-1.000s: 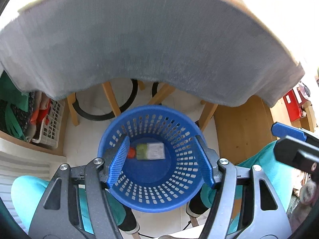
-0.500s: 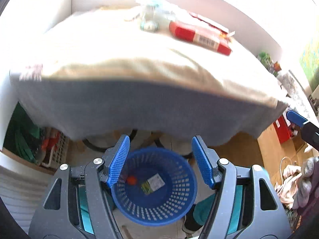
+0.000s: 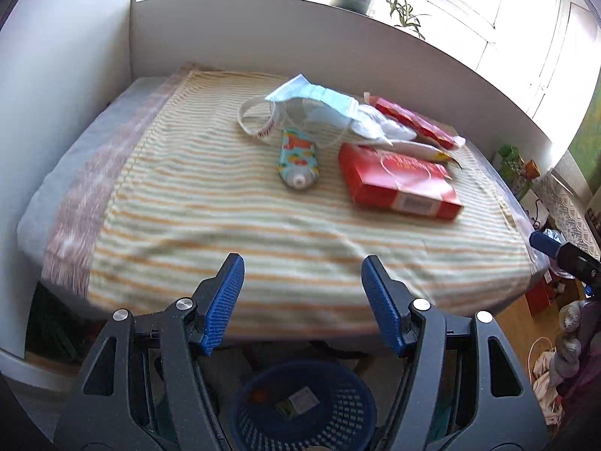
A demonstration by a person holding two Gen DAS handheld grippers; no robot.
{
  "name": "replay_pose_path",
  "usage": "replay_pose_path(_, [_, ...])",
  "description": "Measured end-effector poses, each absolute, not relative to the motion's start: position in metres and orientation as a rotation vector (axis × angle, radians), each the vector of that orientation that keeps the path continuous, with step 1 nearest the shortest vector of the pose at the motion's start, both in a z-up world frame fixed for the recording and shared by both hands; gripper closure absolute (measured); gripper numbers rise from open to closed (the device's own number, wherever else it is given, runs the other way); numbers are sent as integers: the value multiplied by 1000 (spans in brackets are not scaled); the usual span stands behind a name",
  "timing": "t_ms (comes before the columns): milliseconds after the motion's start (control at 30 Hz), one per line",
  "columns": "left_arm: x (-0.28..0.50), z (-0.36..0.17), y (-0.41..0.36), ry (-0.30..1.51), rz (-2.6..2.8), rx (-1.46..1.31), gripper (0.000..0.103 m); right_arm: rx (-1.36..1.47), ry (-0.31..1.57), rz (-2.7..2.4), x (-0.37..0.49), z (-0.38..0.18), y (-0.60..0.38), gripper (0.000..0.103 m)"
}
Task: Collect trash
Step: 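Raise both tools back over the bed toward the tube and tissue box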
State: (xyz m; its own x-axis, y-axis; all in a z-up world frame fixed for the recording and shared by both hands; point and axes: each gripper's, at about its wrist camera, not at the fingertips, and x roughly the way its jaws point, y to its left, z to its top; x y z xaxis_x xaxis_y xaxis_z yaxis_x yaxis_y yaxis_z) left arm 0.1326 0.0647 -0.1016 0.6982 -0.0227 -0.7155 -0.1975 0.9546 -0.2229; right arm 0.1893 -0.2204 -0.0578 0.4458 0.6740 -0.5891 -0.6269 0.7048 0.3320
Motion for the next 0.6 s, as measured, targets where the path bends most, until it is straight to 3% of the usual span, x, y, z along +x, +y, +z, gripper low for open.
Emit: replay_pose_path(600, [209, -116, 73, 855, 100, -277, 40, -38, 810, 861, 253, -73, -179, 15])
